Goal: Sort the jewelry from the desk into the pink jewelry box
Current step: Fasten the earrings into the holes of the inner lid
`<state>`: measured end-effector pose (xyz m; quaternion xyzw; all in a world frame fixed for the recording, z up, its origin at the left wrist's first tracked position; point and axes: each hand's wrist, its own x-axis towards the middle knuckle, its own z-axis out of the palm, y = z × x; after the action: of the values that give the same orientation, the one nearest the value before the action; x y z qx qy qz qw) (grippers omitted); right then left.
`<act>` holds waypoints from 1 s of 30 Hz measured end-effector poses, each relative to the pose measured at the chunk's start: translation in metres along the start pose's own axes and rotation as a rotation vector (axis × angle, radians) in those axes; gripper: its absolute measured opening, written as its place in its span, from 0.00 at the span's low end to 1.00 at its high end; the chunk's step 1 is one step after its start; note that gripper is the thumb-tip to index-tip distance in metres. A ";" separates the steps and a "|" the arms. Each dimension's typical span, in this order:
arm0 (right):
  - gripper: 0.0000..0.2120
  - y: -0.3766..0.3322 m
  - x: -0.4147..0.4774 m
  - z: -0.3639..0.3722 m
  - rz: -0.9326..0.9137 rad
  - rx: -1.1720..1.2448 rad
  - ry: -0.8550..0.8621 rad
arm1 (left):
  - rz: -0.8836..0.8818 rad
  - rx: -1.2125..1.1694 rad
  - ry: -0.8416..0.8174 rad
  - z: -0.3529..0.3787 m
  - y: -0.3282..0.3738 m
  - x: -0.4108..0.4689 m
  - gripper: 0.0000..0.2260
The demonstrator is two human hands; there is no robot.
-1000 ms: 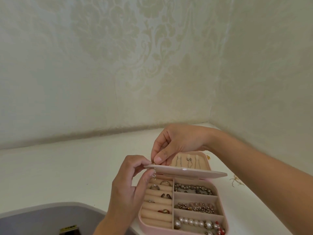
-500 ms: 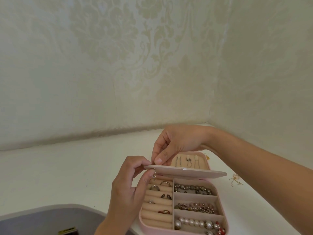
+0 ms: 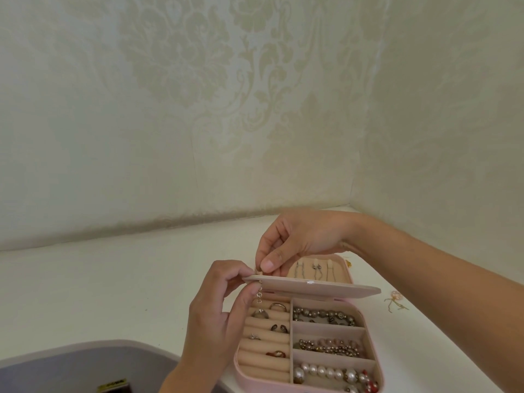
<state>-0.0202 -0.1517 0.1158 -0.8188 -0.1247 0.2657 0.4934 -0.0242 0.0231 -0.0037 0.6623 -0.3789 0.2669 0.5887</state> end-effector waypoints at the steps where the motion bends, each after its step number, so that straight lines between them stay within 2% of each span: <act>1: 0.05 0.001 0.000 0.000 -0.003 0.000 0.001 | 0.000 0.001 -0.001 0.000 0.000 0.000 0.10; 13: 0.05 0.002 -0.001 0.003 -0.019 0.015 0.008 | -0.001 0.009 -0.013 -0.001 0.000 0.000 0.08; 30: 0.04 -0.005 -0.004 0.004 -0.020 -0.108 0.009 | -0.009 0.013 -0.024 -0.002 0.003 0.000 0.11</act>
<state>-0.0255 -0.1479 0.1200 -0.8441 -0.1448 0.2498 0.4518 -0.0260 0.0247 -0.0015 0.6710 -0.3813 0.2588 0.5808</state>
